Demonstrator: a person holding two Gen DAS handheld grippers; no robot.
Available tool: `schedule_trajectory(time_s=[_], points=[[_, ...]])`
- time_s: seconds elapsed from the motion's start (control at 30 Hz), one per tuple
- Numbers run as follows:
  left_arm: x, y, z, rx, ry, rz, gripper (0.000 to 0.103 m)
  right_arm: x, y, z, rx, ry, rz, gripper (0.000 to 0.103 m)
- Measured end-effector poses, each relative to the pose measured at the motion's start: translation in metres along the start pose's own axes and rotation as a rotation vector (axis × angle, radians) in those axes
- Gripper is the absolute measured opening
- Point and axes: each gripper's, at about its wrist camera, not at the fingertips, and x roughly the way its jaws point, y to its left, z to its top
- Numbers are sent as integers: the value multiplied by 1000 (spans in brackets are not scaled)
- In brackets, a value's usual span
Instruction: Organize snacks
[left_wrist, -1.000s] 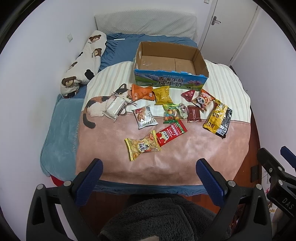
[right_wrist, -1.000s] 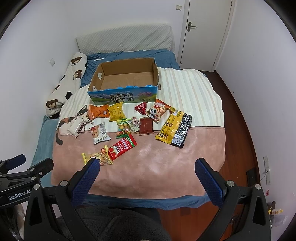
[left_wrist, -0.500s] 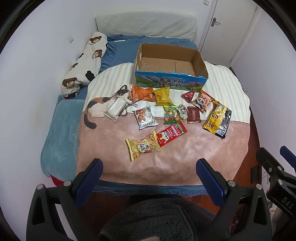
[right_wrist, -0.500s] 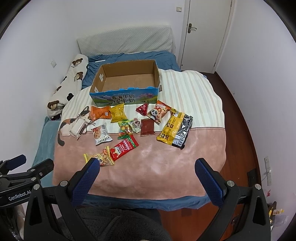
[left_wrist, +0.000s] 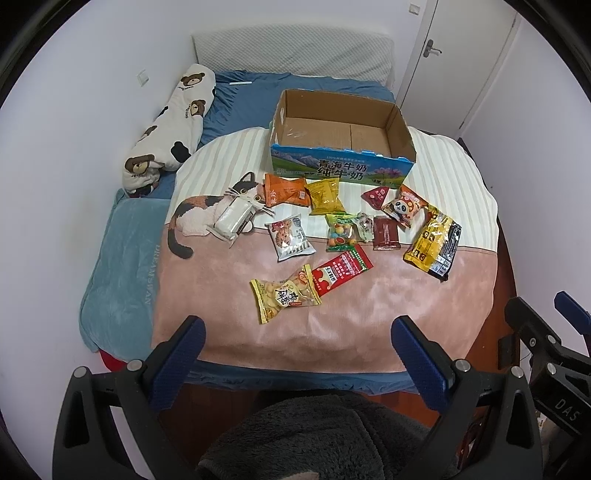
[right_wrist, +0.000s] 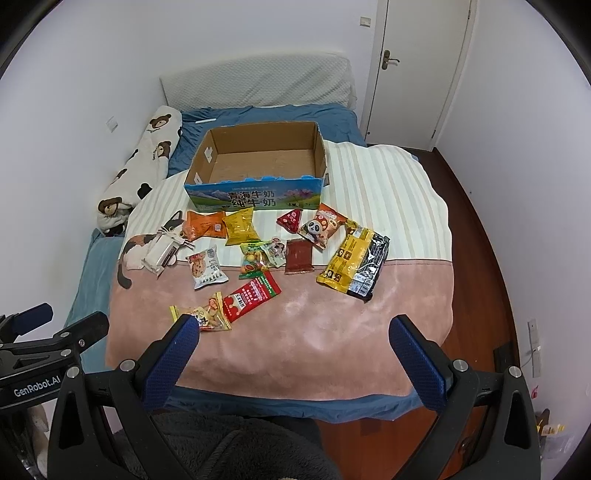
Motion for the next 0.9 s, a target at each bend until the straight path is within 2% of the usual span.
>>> schedule_trajectory(time_s=[0.9], points=[[0, -2, 5, -4, -3, -5, 103, 2, 2, 5, 0, -6, 2, 103]])
